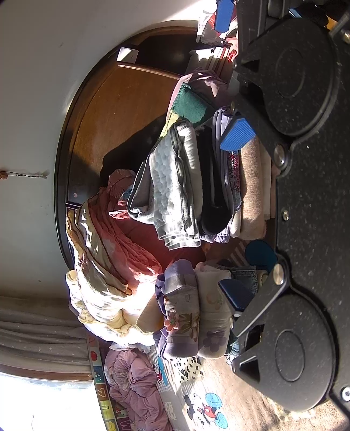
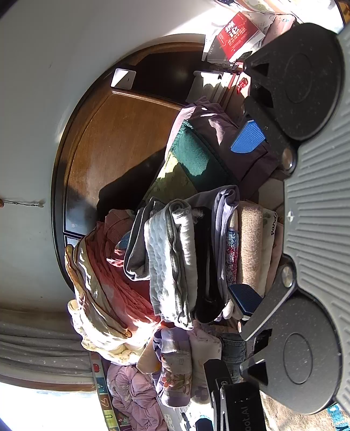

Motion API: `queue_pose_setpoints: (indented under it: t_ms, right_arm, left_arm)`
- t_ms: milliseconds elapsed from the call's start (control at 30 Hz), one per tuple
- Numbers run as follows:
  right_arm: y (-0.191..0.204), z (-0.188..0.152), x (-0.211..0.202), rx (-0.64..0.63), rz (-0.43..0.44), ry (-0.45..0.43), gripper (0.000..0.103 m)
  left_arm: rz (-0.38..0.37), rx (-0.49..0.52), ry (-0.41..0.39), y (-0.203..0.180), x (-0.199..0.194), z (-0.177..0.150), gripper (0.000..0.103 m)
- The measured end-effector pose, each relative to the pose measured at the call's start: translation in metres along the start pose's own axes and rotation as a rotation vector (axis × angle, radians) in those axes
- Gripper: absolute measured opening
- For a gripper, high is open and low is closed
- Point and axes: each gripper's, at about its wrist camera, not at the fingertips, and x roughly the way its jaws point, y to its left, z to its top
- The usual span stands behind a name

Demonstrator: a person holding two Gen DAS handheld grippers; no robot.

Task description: Fold clothes

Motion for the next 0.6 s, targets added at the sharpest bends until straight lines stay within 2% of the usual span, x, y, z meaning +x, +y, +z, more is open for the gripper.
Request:
queue_pose_setpoints:
  t_ms: [300, 600]
  right_arm:
    - [-0.0019, -0.0010, -0.0060, -0.028, -0.014, -0.036, 0.102]
    - [0.0019, -0.0008, -0.0039, -0.035, -0.023, -0.027, 0.103]
  left_arm:
    - [-0.001, 0.006, -0.015, -0.0035, -0.0013, -0.0013, 0.103]
    - [0.000, 0.004, -0.020, -0.0013, -0.0032, -0.0009, 0.103]
